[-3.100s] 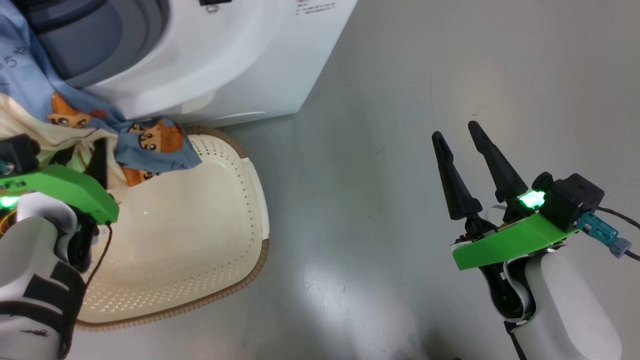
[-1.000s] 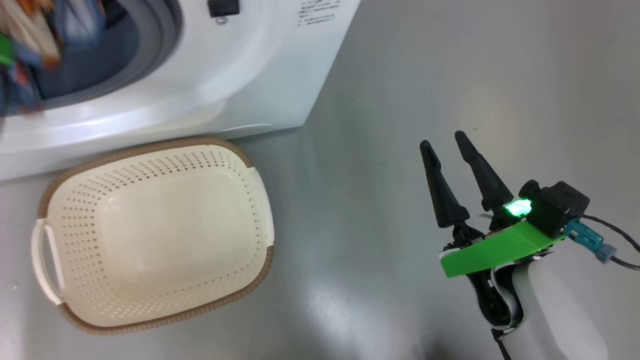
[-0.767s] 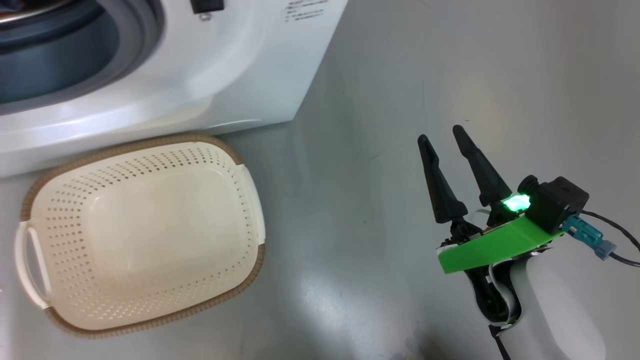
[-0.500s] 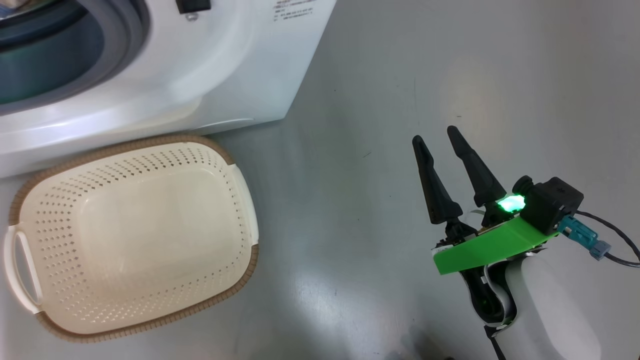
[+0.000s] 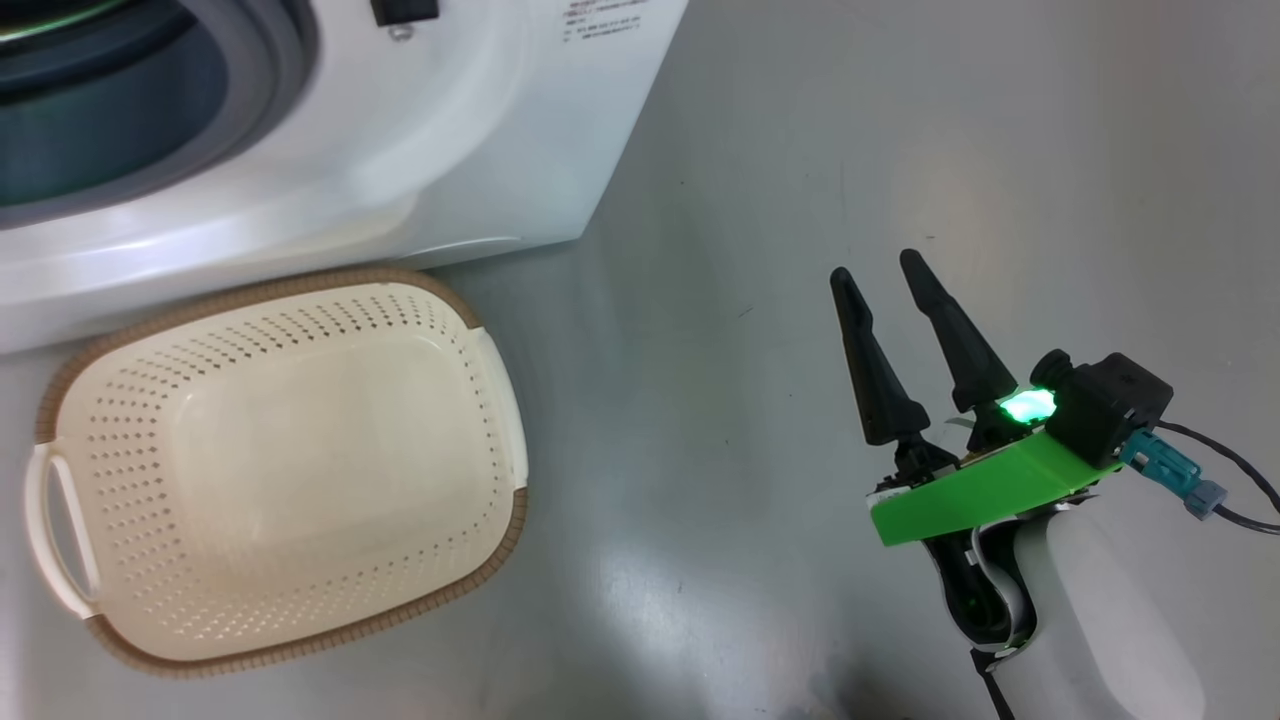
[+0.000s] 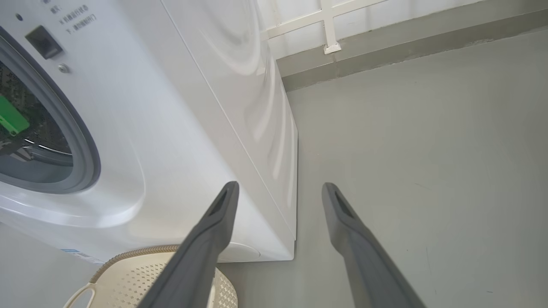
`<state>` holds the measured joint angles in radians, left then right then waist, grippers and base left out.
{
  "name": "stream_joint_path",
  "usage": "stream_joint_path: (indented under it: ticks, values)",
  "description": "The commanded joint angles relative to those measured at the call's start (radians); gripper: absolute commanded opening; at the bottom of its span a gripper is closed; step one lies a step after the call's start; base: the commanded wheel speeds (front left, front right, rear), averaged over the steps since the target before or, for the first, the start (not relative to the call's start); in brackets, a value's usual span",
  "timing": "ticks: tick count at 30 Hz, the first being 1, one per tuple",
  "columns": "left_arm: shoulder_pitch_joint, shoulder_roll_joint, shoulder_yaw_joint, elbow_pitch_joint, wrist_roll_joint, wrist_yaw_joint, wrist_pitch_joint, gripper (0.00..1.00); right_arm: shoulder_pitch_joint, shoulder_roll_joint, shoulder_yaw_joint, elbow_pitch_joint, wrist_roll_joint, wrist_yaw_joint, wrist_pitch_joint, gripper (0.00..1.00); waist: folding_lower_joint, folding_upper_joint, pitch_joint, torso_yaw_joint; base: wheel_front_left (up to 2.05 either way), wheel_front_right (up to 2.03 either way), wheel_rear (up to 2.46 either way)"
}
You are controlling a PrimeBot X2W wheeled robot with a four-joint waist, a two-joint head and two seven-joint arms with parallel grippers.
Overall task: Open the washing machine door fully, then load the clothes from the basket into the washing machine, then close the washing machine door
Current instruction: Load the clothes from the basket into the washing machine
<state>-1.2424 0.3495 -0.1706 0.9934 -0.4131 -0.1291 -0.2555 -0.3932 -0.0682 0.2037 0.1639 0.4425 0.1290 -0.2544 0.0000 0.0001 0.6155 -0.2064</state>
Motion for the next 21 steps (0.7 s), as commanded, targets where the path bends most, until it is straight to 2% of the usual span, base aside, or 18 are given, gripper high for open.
stream_joint_path:
  ticks: [1, 10, 16, 21]
  values:
    - [0.025, 0.041, 0.021, -0.031, -0.010, -0.002, -0.006, 1.00, 0.004, 0.004, 0.014, -0.019, 0.004, 0.002, -0.007, 1.00, 0.0000, -0.0001, -0.006, 0.005, 0.00, 0.00, 0.00]
    - [0.180, -0.009, 0.082, -0.110, 0.004, -0.002, -0.006, 1.00, 0.027, -0.024, -0.003, -0.012, -0.003, 0.002, -0.007, 1.00, 0.0000, -0.0001, -0.058, 0.041, 0.00, 0.00, 0.00]
    - [0.317, -0.074, 0.163, -0.204, 0.009, -0.002, -0.006, 1.00, 0.068, -0.059, -0.020, 0.000, -0.003, 0.002, -0.007, 1.00, 0.0000, -0.0001, -0.125, 0.082, 0.00, 0.00, 0.00]
    - [0.435, -0.117, 0.190, -0.269, 0.037, -0.002, -0.006, 1.00, 0.111, -0.086, -0.026, 0.011, -0.001, 0.002, -0.007, 1.00, 0.0000, -0.0001, -0.189, 0.113, 0.00, 0.00, 0.00]
